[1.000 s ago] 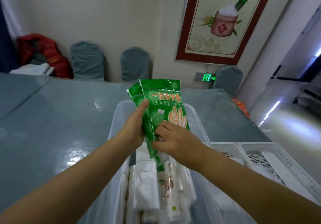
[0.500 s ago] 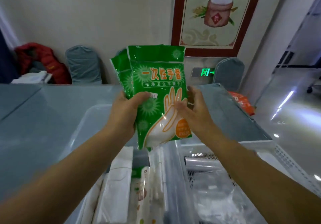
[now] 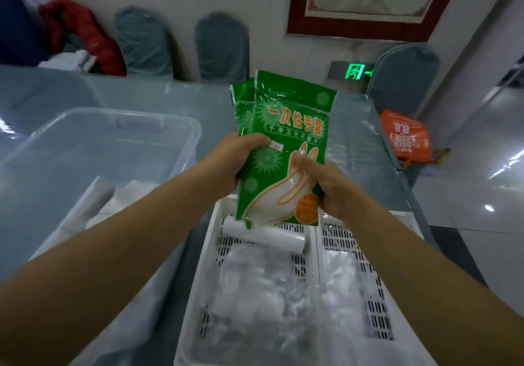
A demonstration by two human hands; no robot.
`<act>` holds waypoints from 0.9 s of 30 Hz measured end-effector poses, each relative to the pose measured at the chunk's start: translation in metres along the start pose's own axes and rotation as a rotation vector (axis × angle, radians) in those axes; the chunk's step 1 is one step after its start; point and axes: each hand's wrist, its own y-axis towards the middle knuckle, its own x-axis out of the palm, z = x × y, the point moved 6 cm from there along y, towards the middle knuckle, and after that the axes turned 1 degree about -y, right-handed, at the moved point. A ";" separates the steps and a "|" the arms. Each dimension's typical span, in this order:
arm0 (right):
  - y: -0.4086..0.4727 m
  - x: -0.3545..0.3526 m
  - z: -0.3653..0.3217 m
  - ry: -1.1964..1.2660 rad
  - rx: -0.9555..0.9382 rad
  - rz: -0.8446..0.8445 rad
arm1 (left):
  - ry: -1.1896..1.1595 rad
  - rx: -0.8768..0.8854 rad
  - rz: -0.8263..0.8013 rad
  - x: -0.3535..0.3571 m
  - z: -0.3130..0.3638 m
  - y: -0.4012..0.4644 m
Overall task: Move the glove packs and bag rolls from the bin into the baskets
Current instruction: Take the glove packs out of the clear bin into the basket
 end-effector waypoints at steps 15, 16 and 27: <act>-0.009 -0.129 0.027 -0.016 0.133 0.309 | 1.238 0.136 0.101 -0.035 -0.150 0.003; -0.009 -0.134 0.028 -0.032 0.122 0.321 | 1.379 0.211 0.074 -0.032 -0.152 0.006; -0.006 -0.138 0.038 -0.141 0.098 0.407 | 1.734 0.328 -0.201 -0.026 -0.183 0.016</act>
